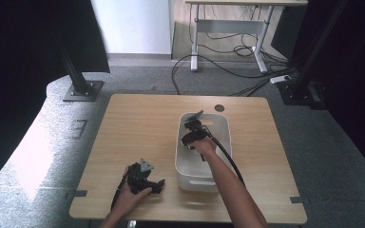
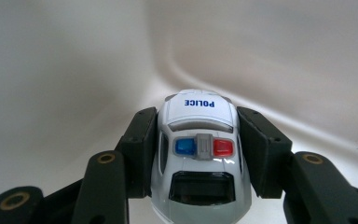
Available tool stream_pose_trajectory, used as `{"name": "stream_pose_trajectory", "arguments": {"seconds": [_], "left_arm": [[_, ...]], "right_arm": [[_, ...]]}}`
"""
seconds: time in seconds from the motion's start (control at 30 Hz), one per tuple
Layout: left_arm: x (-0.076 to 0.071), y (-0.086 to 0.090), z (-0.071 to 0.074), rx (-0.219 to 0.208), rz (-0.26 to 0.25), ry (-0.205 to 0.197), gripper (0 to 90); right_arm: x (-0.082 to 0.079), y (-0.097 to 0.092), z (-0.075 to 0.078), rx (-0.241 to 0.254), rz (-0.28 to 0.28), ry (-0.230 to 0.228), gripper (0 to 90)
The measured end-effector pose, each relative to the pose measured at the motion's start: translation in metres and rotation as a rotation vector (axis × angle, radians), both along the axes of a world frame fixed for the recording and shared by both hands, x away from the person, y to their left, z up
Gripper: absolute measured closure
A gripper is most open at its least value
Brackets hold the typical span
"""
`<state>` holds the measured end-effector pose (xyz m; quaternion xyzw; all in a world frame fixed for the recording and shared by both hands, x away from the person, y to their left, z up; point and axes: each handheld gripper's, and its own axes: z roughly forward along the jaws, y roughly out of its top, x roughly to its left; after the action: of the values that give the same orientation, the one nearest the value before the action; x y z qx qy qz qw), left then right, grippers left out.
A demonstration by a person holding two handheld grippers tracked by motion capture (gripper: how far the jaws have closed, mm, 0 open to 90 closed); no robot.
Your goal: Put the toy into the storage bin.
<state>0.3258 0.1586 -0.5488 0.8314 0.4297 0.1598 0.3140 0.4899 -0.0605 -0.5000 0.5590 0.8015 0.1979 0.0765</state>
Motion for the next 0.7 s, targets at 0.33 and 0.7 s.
{"name": "stream_pose_trajectory", "arguments": {"seconds": [0.33,0.7], "left_arm": [[0.0000,0.0000,0.0000,0.000,0.000,0.000,0.0],[-0.0001,0.0000,0.0000,0.000,0.000,0.000,0.0]], "right_arm": [[0.0002,0.0006,0.0004,0.006,0.000,-0.010,49.0],[-0.0011,-0.0007,0.0081,0.022,-0.025,-0.052,47.9]]}}
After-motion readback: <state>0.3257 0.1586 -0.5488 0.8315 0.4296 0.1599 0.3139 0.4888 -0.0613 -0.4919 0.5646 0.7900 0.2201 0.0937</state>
